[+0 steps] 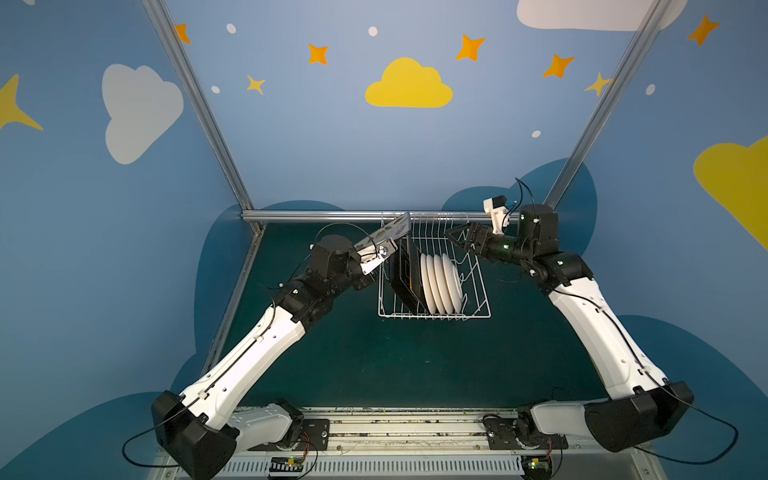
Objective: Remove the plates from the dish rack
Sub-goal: 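Lift the flowered plate up out of the rack with the left gripper, then tilt the plate flat toward the right gripper while the right gripper grasps its far edge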
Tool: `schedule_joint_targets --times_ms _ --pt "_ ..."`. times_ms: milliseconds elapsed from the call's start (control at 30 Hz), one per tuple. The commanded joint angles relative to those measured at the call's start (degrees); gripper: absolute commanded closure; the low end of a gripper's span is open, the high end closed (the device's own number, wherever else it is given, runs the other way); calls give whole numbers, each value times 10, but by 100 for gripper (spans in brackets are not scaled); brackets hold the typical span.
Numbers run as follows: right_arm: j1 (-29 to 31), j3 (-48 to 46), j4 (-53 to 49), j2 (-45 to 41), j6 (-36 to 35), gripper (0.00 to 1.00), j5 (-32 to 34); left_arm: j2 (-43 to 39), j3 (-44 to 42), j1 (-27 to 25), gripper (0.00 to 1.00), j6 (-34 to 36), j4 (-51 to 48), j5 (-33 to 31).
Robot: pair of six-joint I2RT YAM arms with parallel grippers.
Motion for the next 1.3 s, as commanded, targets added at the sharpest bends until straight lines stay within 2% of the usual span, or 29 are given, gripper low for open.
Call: schedule_joint_targets --times_ms 0,367,633,800,1267 --pt "6 24 4 16 28 2 -10 -43 3 -9 97 76 164 -12" --pt "28 62 5 71 74 3 -44 -50 -56 -46 97 181 225 -15" --pt "46 68 0 107 114 15 -59 -54 -86 -59 97 227 269 -20" --pt "55 75 -21 126 139 17 -55 -51 -98 -62 97 234 295 -31" --pt "70 77 -4 164 175 50 -75 -49 -116 -68 97 234 308 -31"
